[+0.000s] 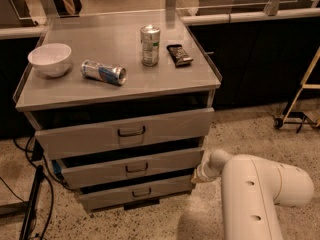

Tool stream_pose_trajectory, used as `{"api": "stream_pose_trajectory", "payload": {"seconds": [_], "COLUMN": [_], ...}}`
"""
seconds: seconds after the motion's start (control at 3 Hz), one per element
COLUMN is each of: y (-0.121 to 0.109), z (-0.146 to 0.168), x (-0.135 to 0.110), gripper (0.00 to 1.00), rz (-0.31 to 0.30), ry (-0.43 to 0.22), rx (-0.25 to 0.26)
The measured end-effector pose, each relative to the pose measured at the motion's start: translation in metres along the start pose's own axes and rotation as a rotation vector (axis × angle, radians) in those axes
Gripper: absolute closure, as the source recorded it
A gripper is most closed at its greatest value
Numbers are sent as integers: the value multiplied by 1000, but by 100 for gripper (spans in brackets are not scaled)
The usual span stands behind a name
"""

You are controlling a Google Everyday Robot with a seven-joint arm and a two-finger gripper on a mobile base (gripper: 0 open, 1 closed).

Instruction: Close bottom drawer

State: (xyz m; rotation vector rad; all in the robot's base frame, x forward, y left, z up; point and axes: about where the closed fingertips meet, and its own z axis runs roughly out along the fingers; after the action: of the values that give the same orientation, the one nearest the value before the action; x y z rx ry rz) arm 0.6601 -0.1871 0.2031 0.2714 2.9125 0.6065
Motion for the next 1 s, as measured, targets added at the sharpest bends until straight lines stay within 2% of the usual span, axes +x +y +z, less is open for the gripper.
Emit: {"api": "stream_pose_trajectory", "payload": {"seconds": [0.33, 0.67, 1.0], "y": [-4, -26, -57], "z": [-4, -26, -63], "x": [9, 37, 68], "gripper": [100, 100, 97], "rz": [-4, -4, 11], "ry": [32, 98, 150], "rx": [-14, -21, -16]}}
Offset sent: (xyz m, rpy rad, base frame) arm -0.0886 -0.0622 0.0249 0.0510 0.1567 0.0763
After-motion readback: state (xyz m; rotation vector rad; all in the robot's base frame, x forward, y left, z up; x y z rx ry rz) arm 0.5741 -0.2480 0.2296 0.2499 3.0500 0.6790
